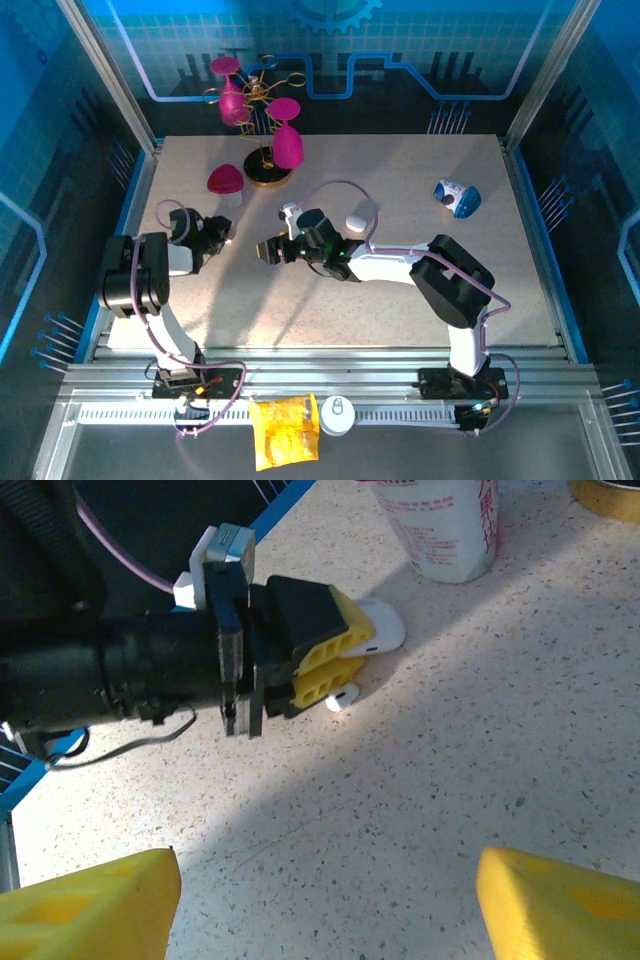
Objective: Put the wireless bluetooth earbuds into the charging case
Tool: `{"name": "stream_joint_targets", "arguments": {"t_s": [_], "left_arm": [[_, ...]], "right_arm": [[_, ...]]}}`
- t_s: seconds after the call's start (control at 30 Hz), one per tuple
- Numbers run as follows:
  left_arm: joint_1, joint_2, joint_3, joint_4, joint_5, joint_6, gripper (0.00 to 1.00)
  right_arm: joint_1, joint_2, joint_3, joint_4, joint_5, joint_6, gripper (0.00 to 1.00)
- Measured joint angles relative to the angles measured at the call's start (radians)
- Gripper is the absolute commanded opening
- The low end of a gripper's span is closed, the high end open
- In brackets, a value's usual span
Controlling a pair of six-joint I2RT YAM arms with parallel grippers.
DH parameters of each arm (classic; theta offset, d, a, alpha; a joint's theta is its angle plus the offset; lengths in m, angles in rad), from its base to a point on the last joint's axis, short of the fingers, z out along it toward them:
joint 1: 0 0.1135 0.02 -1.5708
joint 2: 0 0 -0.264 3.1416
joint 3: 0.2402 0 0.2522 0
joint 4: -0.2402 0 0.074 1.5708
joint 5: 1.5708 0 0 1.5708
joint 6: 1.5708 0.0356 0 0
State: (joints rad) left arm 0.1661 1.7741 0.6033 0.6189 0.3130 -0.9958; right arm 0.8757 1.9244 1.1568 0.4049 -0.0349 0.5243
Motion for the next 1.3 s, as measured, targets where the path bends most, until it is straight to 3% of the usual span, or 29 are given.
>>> {"name": "stream_joint_targets", "arguments": {"t_s": [0.33,0.63,0.97,1.3], "left_arm": [[-0.179,-0.086,-0.127,0.06,-0.005,-0.068,0.06],[-0.193,-0.338,-0.103,-0.192,-0.094,0.029,0.06],[-0.188,-0.624,-0.061,-0.433,-0.204,0.189,0.08],[-0.188,-0.728,-0.061,-0.533,-0.246,0.253,0.1]], "right_arm": [[-0.029,-0.002,-0.038,0.015,-0.003,0.0,0.78],[-0.031,0.002,-0.034,0.006,0.011,-0.014,0.77],[0.047,0.193,0.18,-0.14,0.086,-0.062,0.56],[0.062,0.357,0.404,-0.309,0.117,-0.087,0.41]]}}
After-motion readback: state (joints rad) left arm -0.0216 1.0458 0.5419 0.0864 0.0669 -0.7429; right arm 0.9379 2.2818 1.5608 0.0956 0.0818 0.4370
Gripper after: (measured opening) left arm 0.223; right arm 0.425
